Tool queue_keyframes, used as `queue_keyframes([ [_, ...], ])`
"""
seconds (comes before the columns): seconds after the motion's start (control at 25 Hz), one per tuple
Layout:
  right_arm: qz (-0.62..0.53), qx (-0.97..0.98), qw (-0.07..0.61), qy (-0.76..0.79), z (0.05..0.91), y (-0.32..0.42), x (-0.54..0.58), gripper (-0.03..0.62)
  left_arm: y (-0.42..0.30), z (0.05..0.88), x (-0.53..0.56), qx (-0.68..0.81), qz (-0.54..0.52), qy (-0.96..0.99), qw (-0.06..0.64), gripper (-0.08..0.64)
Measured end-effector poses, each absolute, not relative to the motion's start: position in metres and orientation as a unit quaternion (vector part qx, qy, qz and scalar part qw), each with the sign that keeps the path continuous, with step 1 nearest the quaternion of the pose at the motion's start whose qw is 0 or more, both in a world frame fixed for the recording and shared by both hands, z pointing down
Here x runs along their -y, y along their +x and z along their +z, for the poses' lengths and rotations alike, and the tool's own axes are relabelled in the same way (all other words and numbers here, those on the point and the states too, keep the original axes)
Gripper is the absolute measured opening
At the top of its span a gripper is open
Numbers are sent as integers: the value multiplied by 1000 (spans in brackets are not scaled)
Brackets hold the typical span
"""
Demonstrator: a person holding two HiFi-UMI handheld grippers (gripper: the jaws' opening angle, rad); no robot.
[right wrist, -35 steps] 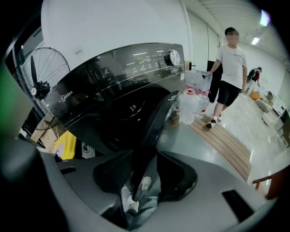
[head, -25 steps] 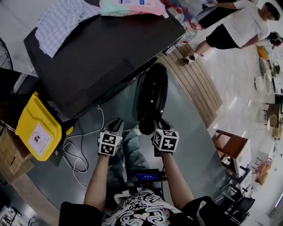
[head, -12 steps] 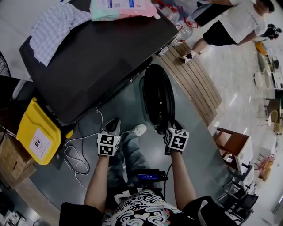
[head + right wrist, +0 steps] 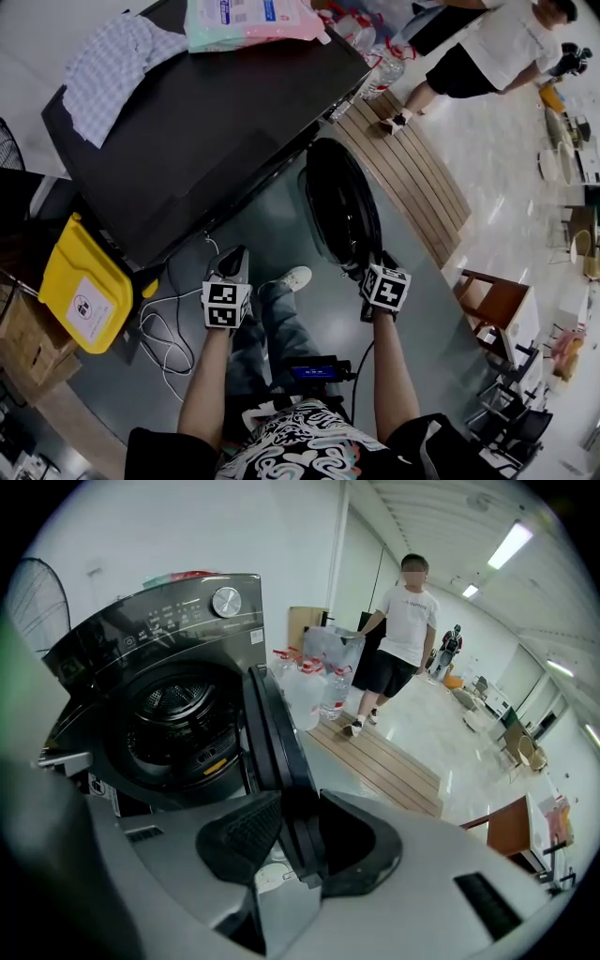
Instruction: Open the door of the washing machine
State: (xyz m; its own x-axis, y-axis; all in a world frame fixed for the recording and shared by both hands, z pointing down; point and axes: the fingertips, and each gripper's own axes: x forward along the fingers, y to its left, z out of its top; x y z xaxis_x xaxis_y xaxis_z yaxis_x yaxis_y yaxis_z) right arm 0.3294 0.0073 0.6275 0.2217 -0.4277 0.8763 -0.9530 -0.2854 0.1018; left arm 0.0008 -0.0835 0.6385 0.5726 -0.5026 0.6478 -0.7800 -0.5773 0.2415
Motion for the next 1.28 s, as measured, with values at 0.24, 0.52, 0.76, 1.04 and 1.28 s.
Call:
queue_keyframes([
  [0.24,373,479,322,726,596,318,-11,15,-2,592,87,361,255,866,234,18],
  [0.52,361,582,108,720,491,249,8,3,-4,497,84,338,213,901,172,20],
  [0.76,273,642,92,710,408,200,11,2,-20,425,92,377,167,897,159,2],
  [1.04,239,656,84,711,379,180,-5,2,-21,379,91,380,129,906,137,2],
  [1.28,231,642,95,724,382,181,-20,2,-23,374,83,380,105,906,153,2],
])
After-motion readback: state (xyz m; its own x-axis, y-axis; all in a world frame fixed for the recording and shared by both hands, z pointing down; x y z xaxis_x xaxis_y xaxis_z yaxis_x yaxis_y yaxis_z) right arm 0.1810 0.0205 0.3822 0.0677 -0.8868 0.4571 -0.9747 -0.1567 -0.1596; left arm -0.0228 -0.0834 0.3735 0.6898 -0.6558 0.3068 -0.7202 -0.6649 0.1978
